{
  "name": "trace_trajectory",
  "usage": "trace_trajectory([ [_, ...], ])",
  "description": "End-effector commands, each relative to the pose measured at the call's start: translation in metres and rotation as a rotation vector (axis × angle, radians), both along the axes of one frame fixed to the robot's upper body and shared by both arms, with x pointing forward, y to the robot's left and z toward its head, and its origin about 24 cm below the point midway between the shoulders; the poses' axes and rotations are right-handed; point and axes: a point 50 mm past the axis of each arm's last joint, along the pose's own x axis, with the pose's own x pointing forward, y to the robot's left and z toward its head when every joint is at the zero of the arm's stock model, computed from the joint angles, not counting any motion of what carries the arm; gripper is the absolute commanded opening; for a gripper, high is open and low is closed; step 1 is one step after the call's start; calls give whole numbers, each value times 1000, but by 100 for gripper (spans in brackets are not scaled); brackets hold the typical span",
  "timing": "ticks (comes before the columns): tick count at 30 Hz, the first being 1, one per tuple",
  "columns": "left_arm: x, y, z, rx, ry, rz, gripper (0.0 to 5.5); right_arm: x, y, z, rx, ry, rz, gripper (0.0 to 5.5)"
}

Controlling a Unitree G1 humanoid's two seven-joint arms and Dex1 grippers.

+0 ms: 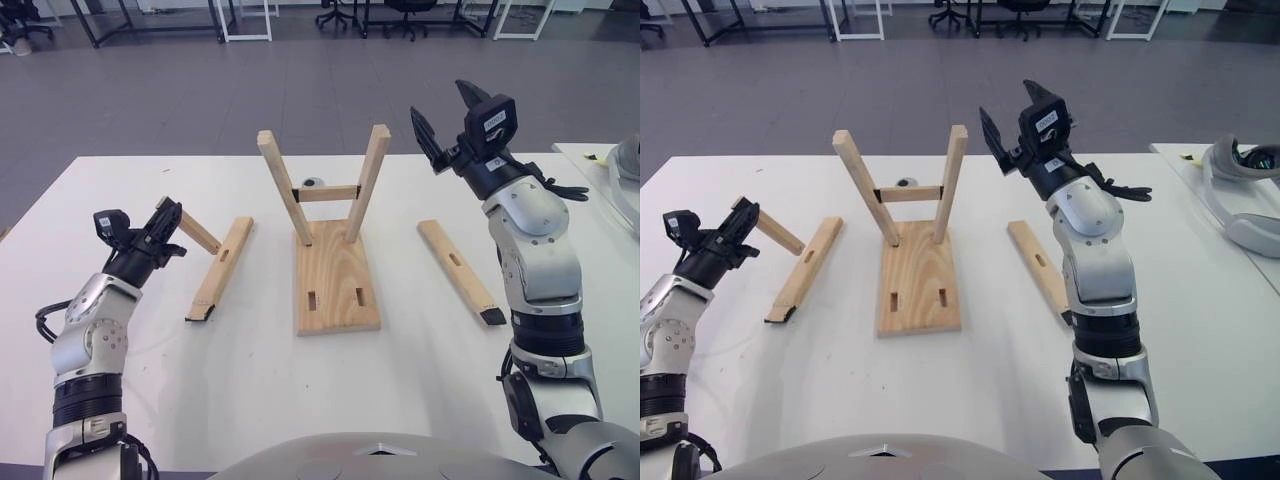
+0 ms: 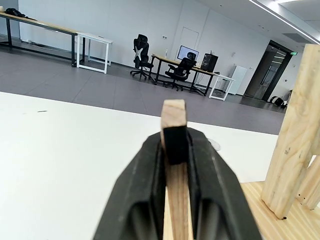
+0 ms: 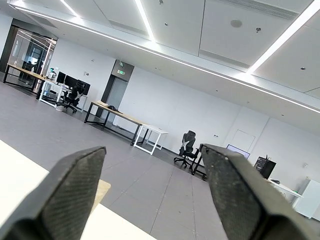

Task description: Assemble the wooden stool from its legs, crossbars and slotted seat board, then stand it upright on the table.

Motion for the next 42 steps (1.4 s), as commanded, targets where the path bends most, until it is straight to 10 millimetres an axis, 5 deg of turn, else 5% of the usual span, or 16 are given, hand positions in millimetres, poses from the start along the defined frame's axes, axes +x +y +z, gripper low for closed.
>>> trace_trajectory([
  [1, 4, -8, -4, -9, -8, 11, 41, 1, -1, -8, -16, 20, -5, 352],
  [17, -9, -26, -34, 149, 107, -3, 41, 1, 2, -6, -18, 13, 3, 352],
  [23, -31, -58, -66, 332, 229, -64, 41, 1, 1, -6, -24, 13, -6, 352],
  [29, -46, -47, -94, 395, 348, 51, 41, 3, 1, -5, -29, 10, -10, 352],
  [34, -40, -46, -85, 246, 315, 206, 41, 4, 2, -4, -29, 5, -13, 352],
  [42, -42, -53, -79, 328, 298, 179, 41, 6, 3, -3, -25, -8, -18, 352],
])
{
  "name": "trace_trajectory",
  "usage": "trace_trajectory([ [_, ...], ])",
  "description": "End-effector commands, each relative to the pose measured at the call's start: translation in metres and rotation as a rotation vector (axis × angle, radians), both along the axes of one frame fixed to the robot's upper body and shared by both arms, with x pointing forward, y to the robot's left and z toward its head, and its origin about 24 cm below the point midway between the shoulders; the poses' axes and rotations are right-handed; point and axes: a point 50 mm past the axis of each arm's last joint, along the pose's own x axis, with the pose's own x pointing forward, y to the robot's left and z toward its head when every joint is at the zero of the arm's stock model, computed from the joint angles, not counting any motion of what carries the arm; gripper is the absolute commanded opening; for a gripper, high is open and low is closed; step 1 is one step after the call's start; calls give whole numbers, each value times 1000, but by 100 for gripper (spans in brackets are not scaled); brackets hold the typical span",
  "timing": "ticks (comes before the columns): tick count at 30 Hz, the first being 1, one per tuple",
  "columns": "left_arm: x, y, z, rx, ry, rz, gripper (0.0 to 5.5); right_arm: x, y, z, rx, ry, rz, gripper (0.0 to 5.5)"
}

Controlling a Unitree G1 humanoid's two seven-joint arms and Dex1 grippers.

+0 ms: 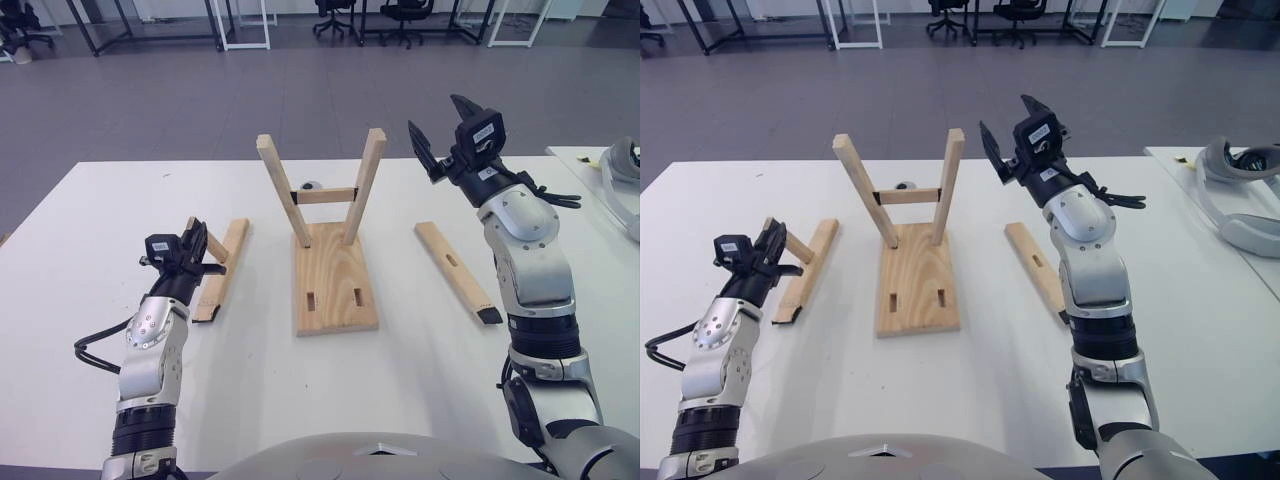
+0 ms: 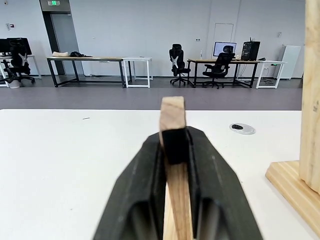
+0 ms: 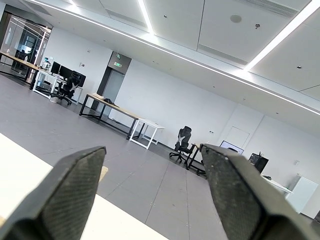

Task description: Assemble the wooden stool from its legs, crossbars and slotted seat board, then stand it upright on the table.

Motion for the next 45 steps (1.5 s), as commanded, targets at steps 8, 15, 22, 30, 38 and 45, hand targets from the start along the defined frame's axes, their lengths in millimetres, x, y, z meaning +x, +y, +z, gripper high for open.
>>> trace_trajectory([
  [8, -21, -6, -60, 38, 443, -84, 41, 2, 6, 4, -2, -24, 12, 352],
  [15, -12, 9, -48, 41, 444, -34, 41, 2, 9, 2, 0, -26, 16, 352],
  [22, -10, 8, -31, 48, 369, -30, 136, 1, 9, 2, -3, -28, 13, 352],
  [30, -14, 7, -4, 133, 432, -88, 270, 1, 9, 2, -9, -29, 12, 352],
  [38, -26, 0, -21, 16, 654, -96, 295, 0, 12, -1, -4, -26, 16, 352],
  [45, -25, 9, -16, 118, 618, -53, 209, 1, 13, -3, -8, -23, 12, 352],
])
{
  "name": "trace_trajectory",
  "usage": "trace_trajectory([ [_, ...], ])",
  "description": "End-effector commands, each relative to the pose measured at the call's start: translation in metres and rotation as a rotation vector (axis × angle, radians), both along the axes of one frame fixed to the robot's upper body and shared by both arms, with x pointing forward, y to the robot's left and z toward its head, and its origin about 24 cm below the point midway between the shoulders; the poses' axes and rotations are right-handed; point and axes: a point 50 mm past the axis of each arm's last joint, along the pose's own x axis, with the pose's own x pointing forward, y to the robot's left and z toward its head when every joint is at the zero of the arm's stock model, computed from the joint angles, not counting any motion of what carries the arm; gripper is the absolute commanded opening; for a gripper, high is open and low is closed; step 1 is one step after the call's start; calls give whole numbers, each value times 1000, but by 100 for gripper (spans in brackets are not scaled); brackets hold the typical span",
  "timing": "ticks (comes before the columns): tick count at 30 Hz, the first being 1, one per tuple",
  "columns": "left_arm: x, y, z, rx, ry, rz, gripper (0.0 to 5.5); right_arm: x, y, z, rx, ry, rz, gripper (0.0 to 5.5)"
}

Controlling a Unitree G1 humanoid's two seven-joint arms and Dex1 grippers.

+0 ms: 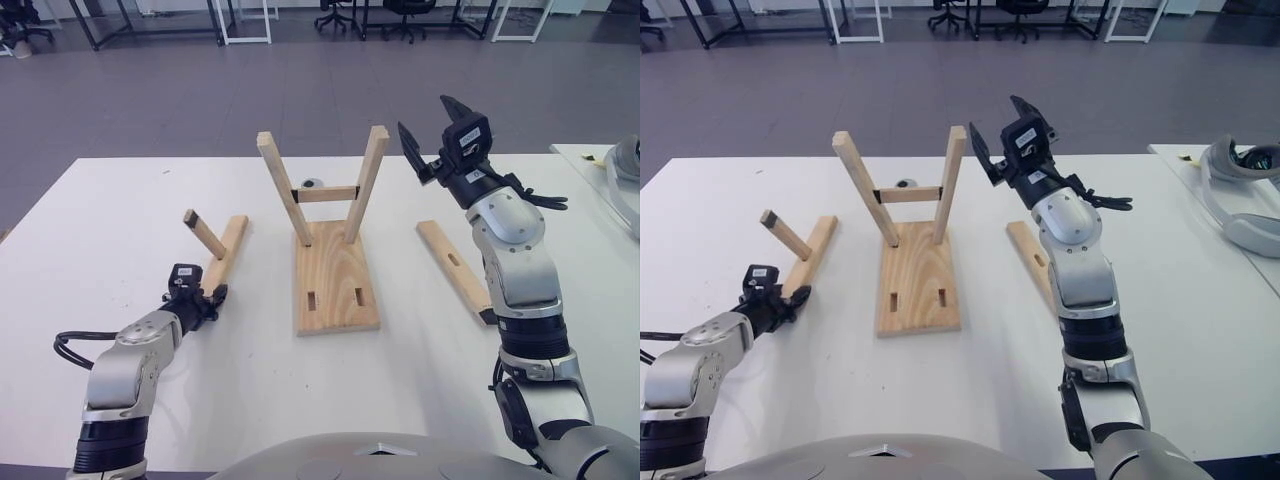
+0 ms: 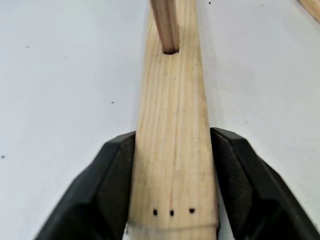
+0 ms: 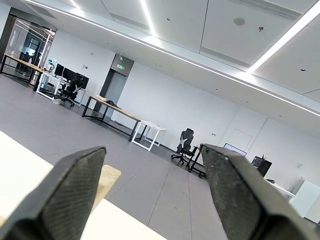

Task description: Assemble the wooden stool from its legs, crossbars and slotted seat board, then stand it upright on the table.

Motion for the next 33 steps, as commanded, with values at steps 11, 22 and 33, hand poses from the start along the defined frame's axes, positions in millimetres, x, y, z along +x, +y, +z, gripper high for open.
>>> trace_trajectory([
  [11, 36, 1, 139, 242, -884, -61, 204, 33, 22, 70, 665, 192, 404, 352],
  [22, 24, -90, 204, 138, -1190, -509, 204, 25, 83, 124, 1010, 510, 1058, 352],
  [33, 22, -93, 196, 105, -1145, -511, 204, 4, 74, 131, 995, 500, 1191, 352],
])
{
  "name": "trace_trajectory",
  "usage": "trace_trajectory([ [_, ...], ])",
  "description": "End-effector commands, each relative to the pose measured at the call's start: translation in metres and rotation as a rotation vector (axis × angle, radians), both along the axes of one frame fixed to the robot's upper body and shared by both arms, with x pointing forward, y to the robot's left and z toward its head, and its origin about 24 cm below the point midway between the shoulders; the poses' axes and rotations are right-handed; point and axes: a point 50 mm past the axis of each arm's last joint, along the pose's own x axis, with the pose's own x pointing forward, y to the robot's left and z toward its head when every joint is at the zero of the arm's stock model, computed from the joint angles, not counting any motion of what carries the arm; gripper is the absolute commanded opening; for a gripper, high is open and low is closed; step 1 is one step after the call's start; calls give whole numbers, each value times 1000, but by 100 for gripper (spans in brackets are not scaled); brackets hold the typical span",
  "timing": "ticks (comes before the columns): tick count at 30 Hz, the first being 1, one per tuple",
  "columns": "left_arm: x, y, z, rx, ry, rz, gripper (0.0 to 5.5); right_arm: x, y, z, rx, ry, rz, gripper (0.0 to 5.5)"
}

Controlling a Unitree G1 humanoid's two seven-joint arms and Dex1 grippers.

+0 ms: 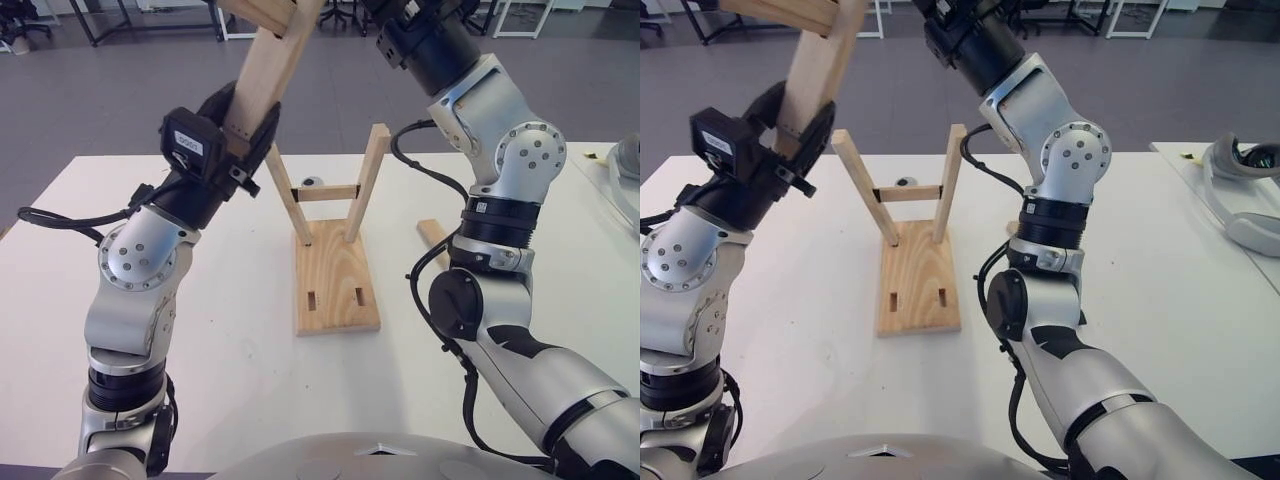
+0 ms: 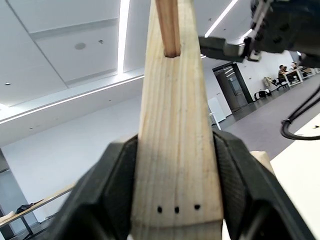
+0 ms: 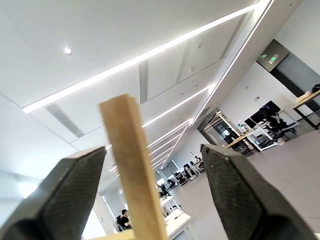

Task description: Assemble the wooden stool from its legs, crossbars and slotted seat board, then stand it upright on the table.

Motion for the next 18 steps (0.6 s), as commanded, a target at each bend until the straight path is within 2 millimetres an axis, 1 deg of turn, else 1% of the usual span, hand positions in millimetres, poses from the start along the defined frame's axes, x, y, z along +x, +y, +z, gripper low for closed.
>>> trace_trajectory([
  [1, -3, -3, -1, 13, 7, -20, 204, -13, 5, 7, -18, -63, 43, 352],
  [3, -4, -5, -2, 22, 12, -32, 204, -13, 7, 8, -17, -56, 34, 352],
  [8, -6, -4, -5, 25, 14, -31, 204, -3, 0, 9, -18, -10, -22, 260],
  [10, -6, -3, -7, 33, 15, -22, 204, -3, -2, 10, -22, -5, -32, 218],
  [12, -6, -1, -8, 40, 16, -16, 204, -4, -6, 11, -32, -3, -41, 189],
  [14, -7, -1, -9, 52, 19, -17, 204, -5, -8, 12, -47, 0, -47, 139],
  [15, -7, -1, -11, 67, 21, -22, 204, -5, -9, 12, -58, 1, -49, 125],
  [18, -7, -1, -13, 92, 17, -20, 204, -6, -7, 11, -91, 0, -50, 110],
])
